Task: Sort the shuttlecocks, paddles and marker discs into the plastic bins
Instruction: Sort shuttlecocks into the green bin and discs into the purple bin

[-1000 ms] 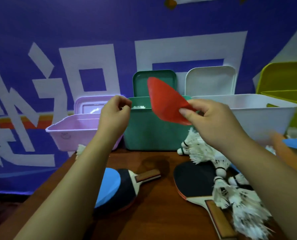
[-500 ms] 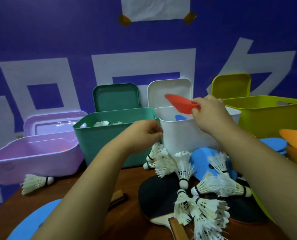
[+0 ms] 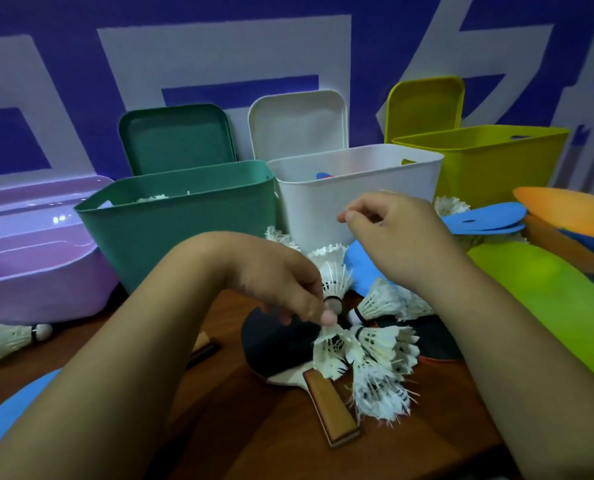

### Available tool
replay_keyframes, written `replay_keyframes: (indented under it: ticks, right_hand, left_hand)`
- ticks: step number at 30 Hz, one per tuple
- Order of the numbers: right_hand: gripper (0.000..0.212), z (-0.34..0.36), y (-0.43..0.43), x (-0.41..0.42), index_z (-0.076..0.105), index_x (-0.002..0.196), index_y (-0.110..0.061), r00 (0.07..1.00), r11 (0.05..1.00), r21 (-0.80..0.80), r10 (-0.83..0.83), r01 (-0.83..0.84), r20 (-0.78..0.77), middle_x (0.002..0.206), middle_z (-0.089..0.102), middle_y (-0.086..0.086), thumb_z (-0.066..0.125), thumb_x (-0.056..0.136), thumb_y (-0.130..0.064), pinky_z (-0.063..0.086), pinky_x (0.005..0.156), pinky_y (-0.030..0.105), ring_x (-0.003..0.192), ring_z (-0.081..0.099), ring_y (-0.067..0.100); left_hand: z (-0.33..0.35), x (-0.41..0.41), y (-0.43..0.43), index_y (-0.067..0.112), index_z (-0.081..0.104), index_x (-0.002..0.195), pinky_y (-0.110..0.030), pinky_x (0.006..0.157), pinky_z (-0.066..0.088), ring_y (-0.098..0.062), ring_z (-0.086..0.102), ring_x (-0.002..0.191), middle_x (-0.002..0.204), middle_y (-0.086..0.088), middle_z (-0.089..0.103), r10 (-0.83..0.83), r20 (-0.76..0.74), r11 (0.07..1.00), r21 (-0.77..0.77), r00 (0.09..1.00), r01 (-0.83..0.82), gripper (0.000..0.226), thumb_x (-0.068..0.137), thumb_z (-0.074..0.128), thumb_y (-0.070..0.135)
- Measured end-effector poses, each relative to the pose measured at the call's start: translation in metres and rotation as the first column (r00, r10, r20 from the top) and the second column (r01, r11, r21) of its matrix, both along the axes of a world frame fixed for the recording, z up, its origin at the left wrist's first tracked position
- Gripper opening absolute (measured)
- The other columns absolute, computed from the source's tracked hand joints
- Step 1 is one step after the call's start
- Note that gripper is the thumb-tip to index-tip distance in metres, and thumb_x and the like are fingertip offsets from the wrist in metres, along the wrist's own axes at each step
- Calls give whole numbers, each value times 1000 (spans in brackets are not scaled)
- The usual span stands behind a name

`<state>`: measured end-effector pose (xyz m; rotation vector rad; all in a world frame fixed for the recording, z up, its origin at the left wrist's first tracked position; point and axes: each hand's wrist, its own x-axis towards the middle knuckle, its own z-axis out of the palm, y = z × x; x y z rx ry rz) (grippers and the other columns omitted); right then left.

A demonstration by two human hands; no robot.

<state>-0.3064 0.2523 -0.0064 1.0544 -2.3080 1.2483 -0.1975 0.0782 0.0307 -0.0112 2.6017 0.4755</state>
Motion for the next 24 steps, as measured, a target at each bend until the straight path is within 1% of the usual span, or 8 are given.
replay_keyframes:
  ticks: [4,8,11,13,14,18,21,24]
  right_hand:
    - [18,-21,25,22,77,94,-37,999,999,-7,34,-34,5,94,71,-20,61,101,-32,44,76,13,94,60,-7]
    - [18,-45,48,38,76,94,-35,993,993,-17,117,-117,4,94,71,-17,63,103,-25,38,85,2,99,66,3]
    - [20,-65,62,45,77,95,-35,986,985,-49,168,-167,17,93,70,-18,66,102,-20,43,86,11,103,65,6]
    - [24,-76,69,48,78,97,-34,980,979,-45,201,-201,-4,95,70,-19,66,100,-13,49,86,24,106,64,8]
    - [29,-81,72,48,78,99,-33,975,975,-26,220,-221,-23,97,70,-18,63,99,-8,50,87,26,107,64,8]
    - [48,-95,81,45,78,107,-28,957,958,33,286,-285,-38,107,70,-18,49,83,2,48,95,24,115,62,12]
    - [50,-102,80,44,77,107,-32,961,960,36,277,-278,13,109,70,-17,50,83,3,49,94,24,115,63,13]
    - [49,-105,77,44,77,109,-35,969,968,49,244,-245,29,109,69,-18,57,91,6,45,89,15,113,63,8]
  left_hand:
    - [-10,-3,15,30,53,124,-29,73,54,-3,69,73,98,5,74,22,58,991,-130,998,-15,64,78,79,65]
    - [-18,-6,18,30,49,125,-30,76,55,-12,71,80,97,3,75,29,77,994,-108,997,-21,65,79,80,64]
    - [-19,-5,14,29,55,119,-41,83,60,-25,74,95,96,-1,78,1,49,998,-58,999,2,54,83,79,61]
    - [-16,-3,13,25,59,117,-43,86,61,-24,75,96,96,-3,78,-12,9,1000,-28,1000,12,42,89,76,52]
    - [-15,-3,12,23,60,115,-43,85,61,-22,76,94,96,-3,79,-10,-20,1000,-14,1000,10,34,93,74,46]
    - [-8,0,3,27,62,108,-43,83,62,-20,76,87,90,3,79,-5,-135,997,-77,991,-5,8,101,63,28]
    - [0,2,-4,28,64,106,-42,77,63,-17,76,81,86,4,78,40,-242,992,-109,969,-68,14,98,61,16]
    - [11,8,-12,26,66,103,-36,70,58,-8,75,73,80,6,78,94,-358,988,-80,929,-131,15,98,60,14]
